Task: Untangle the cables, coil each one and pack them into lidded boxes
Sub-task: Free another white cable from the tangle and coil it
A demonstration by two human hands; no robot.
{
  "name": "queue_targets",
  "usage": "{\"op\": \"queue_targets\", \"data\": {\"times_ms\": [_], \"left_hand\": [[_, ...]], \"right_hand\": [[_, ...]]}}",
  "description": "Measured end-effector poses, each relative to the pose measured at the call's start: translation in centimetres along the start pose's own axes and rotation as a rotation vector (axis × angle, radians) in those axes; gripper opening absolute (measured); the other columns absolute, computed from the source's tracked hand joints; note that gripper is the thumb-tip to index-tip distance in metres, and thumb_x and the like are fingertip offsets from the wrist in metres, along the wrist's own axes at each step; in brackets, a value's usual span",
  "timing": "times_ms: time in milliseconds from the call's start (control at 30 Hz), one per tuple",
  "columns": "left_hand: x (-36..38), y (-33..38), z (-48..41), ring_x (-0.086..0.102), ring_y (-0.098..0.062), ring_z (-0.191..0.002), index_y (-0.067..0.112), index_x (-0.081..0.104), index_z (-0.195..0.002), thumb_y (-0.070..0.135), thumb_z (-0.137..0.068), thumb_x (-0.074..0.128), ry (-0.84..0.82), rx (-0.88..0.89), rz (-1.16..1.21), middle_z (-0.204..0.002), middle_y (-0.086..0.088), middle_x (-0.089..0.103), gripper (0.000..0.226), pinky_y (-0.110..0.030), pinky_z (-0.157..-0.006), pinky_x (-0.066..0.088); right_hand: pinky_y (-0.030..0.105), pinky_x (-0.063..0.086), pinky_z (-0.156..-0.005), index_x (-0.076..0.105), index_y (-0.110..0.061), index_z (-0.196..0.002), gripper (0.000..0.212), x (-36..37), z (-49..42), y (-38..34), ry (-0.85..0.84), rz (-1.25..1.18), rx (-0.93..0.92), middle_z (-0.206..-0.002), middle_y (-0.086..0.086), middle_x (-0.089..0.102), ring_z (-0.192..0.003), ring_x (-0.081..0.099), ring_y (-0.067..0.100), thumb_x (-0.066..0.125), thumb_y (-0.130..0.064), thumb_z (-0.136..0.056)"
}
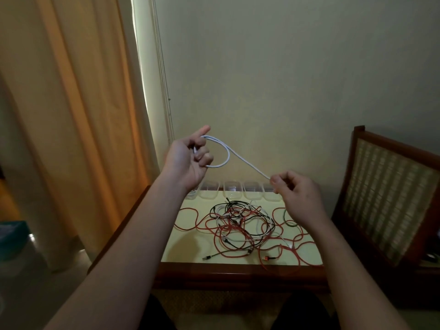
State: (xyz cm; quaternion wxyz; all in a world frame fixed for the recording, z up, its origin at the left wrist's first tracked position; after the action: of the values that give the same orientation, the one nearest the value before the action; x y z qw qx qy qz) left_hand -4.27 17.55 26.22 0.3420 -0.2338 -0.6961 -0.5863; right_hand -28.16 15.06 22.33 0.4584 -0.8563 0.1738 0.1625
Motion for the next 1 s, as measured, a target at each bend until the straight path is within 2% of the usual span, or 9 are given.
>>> {"op": "queue_targets", "data": {"times_ms": [200, 300, 367, 467, 600, 667, 800, 900, 1000], "left_hand": [[1.6, -0.4, 0.7, 0.064, -0.012, -0.063, -0.001, 0.059, -0.127, 0.005, -0.102, 0.048, -0.061, 0.221, -0.455, -0.077, -0.004, 0.068, 0.027, -0.018, -0.056, 0.049], [2.7, -2.2, 1.3, 0.070, -0.016, -0.075, 0.004, 0.061, -0.124, 0.011, -0.104, 0.048, -0.121, 0.275, -0.717, -0.085, -0.007, 0.073, 0.025, -0.024, -0.069, 0.058], [3.2, -3.5, 1.6, 0.066, -0.012, -0.070, 0.008, 0.064, -0.125, 0.013, -0.105, 0.048, -0.154, 0.290, -0.888, -0.083, -0.004, 0.072, 0.026, -0.025, -0.069, 0.057], [3.9, -4.9, 2.2, 0.058, -0.007, -0.050, 0.009, 0.066, -0.122, 0.014, -0.106, 0.044, -0.205, 0.273, -1.062, -0.072, -0.004, 0.063, 0.027, -0.020, -0.051, 0.050], [3.8, -5.2, 2.3, 0.045, 0.003, -0.042, 0.011, 0.071, -0.098, 0.011, -0.104, 0.046, -0.216, 0.226, -1.210, -0.056, 0.011, 0.058, 0.026, -0.012, -0.044, 0.034], [3.0, -5.5, 1.8, 0.040, -0.005, -0.044, 0.008, 0.073, -0.098, 0.013, -0.103, 0.047, -0.220, 0.108, -1.181, -0.060, 0.005, 0.055, 0.026, -0.021, -0.042, 0.029], [1.2, -5.7, 1.4, 0.026, -0.006, -0.040, 0.004, 0.067, -0.115, 0.011, -0.104, 0.043, -0.169, -0.182, -0.892, -0.053, 0.006, 0.035, 0.028, -0.018, -0.037, 0.021], [1.3, -6.1, 2.2, 0.020, -0.003, -0.036, 0.004, 0.065, -0.111, 0.014, -0.105, 0.041, -0.207, -0.377, -0.685, -0.050, 0.009, 0.025, 0.026, -0.015, -0.036, 0.012], [1.8, -6.2, 2.4, 0.018, -0.001, -0.035, 0.004, 0.063, -0.111, 0.020, -0.103, 0.048, -0.252, -0.419, -0.545, -0.053, 0.009, 0.021, 0.024, -0.015, -0.038, 0.008]], "right_hand": [[0.028, 0.034, -0.054, 0.067, -0.014, -0.081, 0.032, 2.1, 0.1, -2.7, -0.068, 0.176, -0.165, -0.067, -0.004, 0.064, -0.055, 0.048, 0.002, 0.052, -0.031, -0.104], [0.031, 0.036, -0.057, 0.062, -0.020, -0.075, 0.036, 2.6, 0.3, -4.7, -0.054, 0.187, -0.266, -0.067, -0.007, 0.065, -0.060, 0.056, 0.010, 0.049, -0.037, -0.104], [0.031, 0.038, -0.057, 0.064, -0.020, -0.076, 0.038, 2.5, 0.3, -5.7, -0.034, 0.187, -0.316, -0.065, -0.007, 0.065, -0.059, 0.057, 0.010, 0.047, -0.041, -0.104], [0.015, 0.032, -0.052, 0.060, -0.023, -0.074, 0.035, 1.7, 0.0, -6.9, -0.008, 0.117, -0.372, -0.056, -0.010, 0.055, -0.055, 0.051, 0.000, 0.050, -0.036, -0.105], [0.018, 0.034, -0.052, 0.072, -0.015, -0.084, 0.038, 1.9, -0.2, -7.1, -0.111, 0.075, -0.344, -0.062, -0.004, 0.060, -0.057, 0.052, 0.003, 0.056, -0.044, -0.100], [0.018, 0.036, -0.053, 0.070, -0.021, -0.092, 0.030, 2.0, -0.1, -6.7, -0.150, 0.084, -0.324, -0.068, -0.006, 0.061, -0.060, 0.052, 0.002, 0.062, -0.050, -0.094], [0.025, 0.051, -0.059, 0.063, -0.036, -0.115, 0.038, 1.9, -0.1, -4.4, -0.193, 0.089, -0.220, -0.084, -0.010, 0.064, -0.069, 0.060, 0.009, 0.075, -0.053, -0.082], [0.026, 0.051, -0.061, 0.072, -0.032, -0.100, 0.019, 1.9, 0.2, -3.8, -0.180, 0.100, -0.213, -0.078, -0.010, 0.068, -0.070, 0.062, 0.007, 0.069, -0.047, -0.089], [0.030, 0.051, -0.059, 0.074, -0.027, -0.092, 0.018, 1.9, 0.3, -3.6, -0.163, 0.024, -0.189, -0.072, -0.008, 0.069, -0.063, 0.061, 0.007, 0.062, -0.039, -0.097]]}}
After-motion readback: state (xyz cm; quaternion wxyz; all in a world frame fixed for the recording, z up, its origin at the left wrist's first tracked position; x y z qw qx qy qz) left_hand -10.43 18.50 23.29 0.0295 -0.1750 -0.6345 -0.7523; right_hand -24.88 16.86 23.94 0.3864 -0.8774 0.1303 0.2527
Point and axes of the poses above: each hand's wrist, its own z-axis away from the middle knuckle, its own x-axis out of the palm, y = z × x, the point moved 8 cm from there along -z, towards the middle knuckle
